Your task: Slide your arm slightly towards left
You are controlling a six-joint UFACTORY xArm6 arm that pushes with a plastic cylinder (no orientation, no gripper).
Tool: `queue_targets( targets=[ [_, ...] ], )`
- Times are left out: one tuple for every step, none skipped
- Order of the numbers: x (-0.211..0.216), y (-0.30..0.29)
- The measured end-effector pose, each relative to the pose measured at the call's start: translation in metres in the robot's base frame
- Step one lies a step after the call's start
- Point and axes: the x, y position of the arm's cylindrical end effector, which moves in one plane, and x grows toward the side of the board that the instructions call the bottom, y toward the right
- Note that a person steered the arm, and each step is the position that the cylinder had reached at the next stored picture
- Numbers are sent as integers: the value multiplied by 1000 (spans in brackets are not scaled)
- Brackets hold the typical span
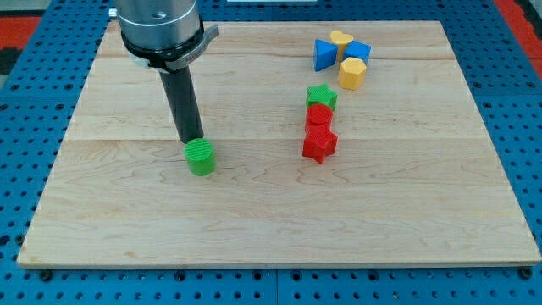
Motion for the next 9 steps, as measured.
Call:
queue_targets(
  targets=[
    [0,-6],
    [0,-9],
    [0,-15],
    [0,-18],
    [0,-19],
    [0,-19],
    [0,-20],
    [0,-20],
    [2,-27]
  ],
)
